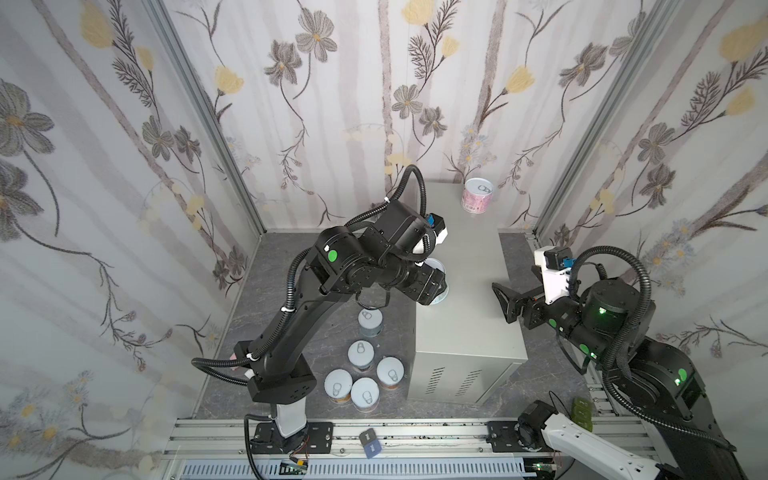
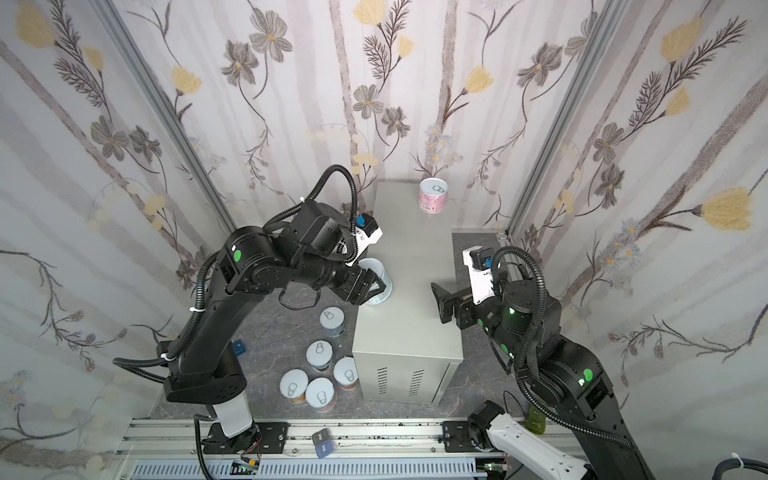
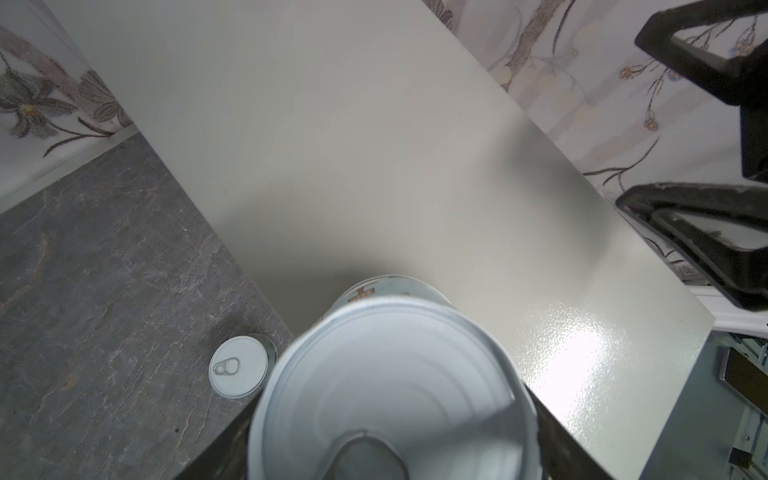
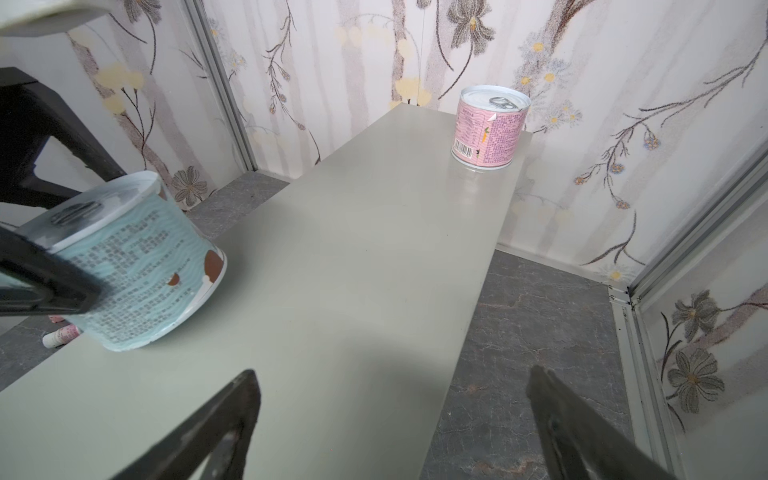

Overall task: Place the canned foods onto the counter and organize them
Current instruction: 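Carry the pale blue can onto the cabinet top with the left gripper, then move the pale blue can beside the pink can and lower it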

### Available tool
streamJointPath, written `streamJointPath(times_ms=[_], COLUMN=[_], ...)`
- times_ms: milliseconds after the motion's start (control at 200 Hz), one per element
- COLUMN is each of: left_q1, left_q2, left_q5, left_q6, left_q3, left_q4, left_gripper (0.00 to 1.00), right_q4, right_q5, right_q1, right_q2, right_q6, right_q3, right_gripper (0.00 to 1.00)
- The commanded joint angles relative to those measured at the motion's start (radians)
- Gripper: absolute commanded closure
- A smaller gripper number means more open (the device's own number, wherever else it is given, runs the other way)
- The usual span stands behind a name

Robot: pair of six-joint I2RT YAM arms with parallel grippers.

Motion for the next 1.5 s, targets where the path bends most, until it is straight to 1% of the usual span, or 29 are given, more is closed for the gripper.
streamJointPath(times_ms=[0,125,360,455,545,769,879,1094,1134,1174,1299,1334,1499], left_q1=[-0.019,-0.030,-0.034,-0.034,-0.034,-0.043,-0.046,-0.052,-0.052,-0.053,-0.055,-0.055,-0.055], left_q2=[0.057,0.112,0.148,0.154,0.158,0.157,0.139,0.058,0.037,0.015,-0.058,-0.084,-0.187], left_q5=[0.010,0.014,0.022,0.030,0.042,0.022,0.011,-0.012,-0.007,-0.007,-0.004,0.001,0.007], left_q6=[0.002,-0.007,-0.009,-0.016,-0.016,-0.010,-0.014,-0.014,-0.012,-0.011,-0.005,-0.004,0.008], left_q3=[0.054,0.094,0.093,0.093,0.093,0.069,0.041,-0.090,-0.123,-0.159,-0.276,-0.312,-0.471], left_q4=[-0.009,0.009,0.071,0.097,0.109,0.117,0.142,0.236,0.261,0.286,0.373,0.403,0.527], left_gripper=[0.44,0.41,0.29,0.28,0.25,0.20,0.19,0.17,0.16,0.10,0.05,0.00,0.00], right_q4=[0.019,0.021,0.013,0.012,0.011,0.009,0.006,0.004,0.005,0.005,0.008,0.010,0.020], right_q5=[0.001,-0.024,-0.018,-0.013,-0.012,-0.007,-0.007,-0.004,-0.007,-0.010,-0.011,-0.011,-0.016], right_q1=[0.001,0.001,0.001,0.002,0.001,0.002,0.000,0.001,0.002,0.002,0.001,0.001,0.001], right_q2=[-0.019,-0.035,-0.066,-0.074,-0.077,-0.083,-0.085,-0.094,-0.096,-0.097,-0.095,-0.093,-0.086], right_q6=[-0.028,-0.040,-0.043,-0.042,-0.040,-0.044,-0.042,-0.041,-0.039,-0.039,-0.039,-0.039,-0.044], right_q3=[-0.020,-0.029,-0.043,-0.050,-0.052,-0.054,-0.053,-0.061,-0.064,-0.067,-0.072,-0.073,-0.075], right_gripper=[0.00,0.00,0.00,0.00,0.00,0.00,0.00,0.00,0.00,0.00,0.00,0.00,0.00])
